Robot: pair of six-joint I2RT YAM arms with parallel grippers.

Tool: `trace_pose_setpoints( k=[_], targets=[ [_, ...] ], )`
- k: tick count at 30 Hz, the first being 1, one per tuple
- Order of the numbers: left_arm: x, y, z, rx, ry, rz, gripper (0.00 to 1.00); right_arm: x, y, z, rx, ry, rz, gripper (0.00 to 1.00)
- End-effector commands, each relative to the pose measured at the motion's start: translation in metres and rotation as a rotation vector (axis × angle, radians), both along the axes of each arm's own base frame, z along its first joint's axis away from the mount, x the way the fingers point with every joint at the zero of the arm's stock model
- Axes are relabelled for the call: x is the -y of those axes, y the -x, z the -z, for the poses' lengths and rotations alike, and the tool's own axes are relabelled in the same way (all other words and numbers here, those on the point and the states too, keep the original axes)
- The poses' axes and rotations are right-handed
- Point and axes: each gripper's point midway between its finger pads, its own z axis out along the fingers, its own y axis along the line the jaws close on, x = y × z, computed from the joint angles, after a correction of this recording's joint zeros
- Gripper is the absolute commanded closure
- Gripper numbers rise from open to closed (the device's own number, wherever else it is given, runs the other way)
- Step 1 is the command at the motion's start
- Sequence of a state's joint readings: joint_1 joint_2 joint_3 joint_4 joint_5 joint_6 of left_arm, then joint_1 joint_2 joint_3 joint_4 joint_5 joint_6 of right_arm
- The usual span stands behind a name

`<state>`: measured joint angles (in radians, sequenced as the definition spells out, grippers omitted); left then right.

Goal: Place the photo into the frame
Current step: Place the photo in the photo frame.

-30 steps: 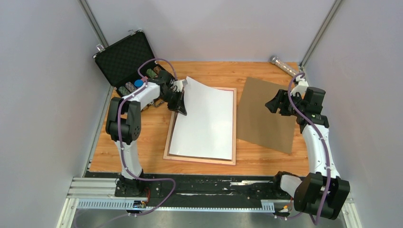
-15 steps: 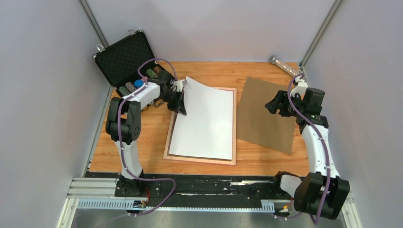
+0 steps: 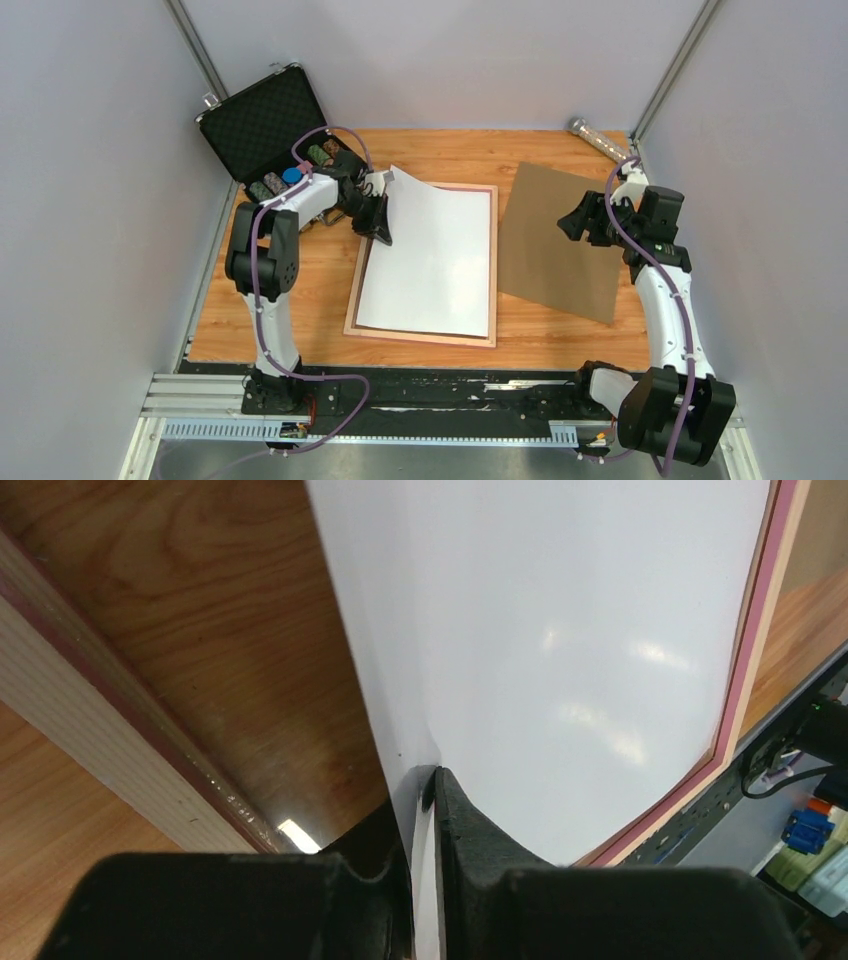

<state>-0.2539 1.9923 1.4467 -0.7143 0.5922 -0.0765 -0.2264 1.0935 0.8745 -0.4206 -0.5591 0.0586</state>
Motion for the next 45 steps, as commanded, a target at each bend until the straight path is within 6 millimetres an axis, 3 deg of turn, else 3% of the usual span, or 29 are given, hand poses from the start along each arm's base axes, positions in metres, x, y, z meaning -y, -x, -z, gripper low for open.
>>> trace_pose_setpoints(
  k=[1,9,28,45],
  targets=[
    [0.005,-0.013,-0.010,0.048,0.005,0.017,0.82,0.000,-0.003,-0.013,0.061,0.000,-0.003,0.33],
    [0.006,-0.014,-0.008,0.051,-0.020,0.024,0.72,0.000,-0.002,-0.013,0.064,0.004,-0.002,0.33],
    [-0.012,-0.020,-0.005,0.076,-0.130,-0.023,0.41,0.000,-0.001,-0.014,0.070,0.003,-0.003,0.33],
    [-0.030,-0.021,-0.019,0.143,-0.217,-0.060,0.37,-0.001,-0.002,-0.014,0.070,0.000,-0.006,0.33]
  ],
)
